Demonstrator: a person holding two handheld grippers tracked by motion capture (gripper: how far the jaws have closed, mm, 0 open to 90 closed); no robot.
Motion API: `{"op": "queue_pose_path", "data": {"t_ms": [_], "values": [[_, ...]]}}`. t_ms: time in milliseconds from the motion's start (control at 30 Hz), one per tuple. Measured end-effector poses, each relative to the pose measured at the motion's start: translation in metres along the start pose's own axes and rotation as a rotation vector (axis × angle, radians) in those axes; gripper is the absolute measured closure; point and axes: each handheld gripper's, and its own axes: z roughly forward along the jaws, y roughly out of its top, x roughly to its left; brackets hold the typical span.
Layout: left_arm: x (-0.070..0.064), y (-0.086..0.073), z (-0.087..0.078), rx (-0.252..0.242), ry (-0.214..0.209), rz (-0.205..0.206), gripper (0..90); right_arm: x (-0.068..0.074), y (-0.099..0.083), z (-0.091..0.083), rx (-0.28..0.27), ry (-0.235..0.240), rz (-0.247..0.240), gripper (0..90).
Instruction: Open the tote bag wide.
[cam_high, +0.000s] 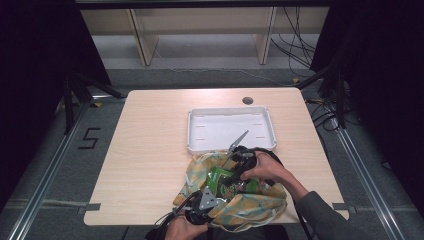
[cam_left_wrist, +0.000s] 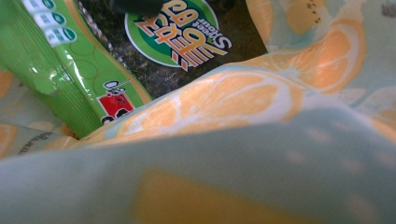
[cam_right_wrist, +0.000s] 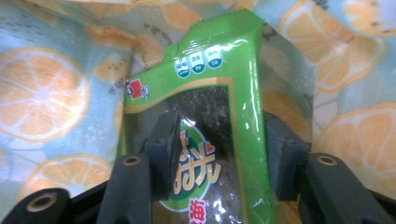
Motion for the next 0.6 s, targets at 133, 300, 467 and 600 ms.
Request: {"op": "queue_pose_path", "data": {"t_ms": [133, 300, 467, 600], "values": [[0.001, 0.001, 0.000, 0.001, 0.002, 0.023, 89.1, 0.004, 0.000, -0.008, -0.001, 0.004, 0.035, 60.8], [0.000, 0.000, 0.000, 0.002, 0.000, 0.009, 89.2, 0.007, 0.001, -0.013, -0.014, 0.016, 0.012, 66.5], [-0.001, 0.000, 0.000, -0.008, -0.001, -0.003, 88.6, 0.016, 0.003, -0.024, -0.046, 0.056, 0.006, 75.4], [-0.002, 0.001, -0.001, -0.008, -0.007, 0.004, 88.4, 0.024, 0.005, -0.024, -0.029, 0.049, -0.012, 76.1]]}}
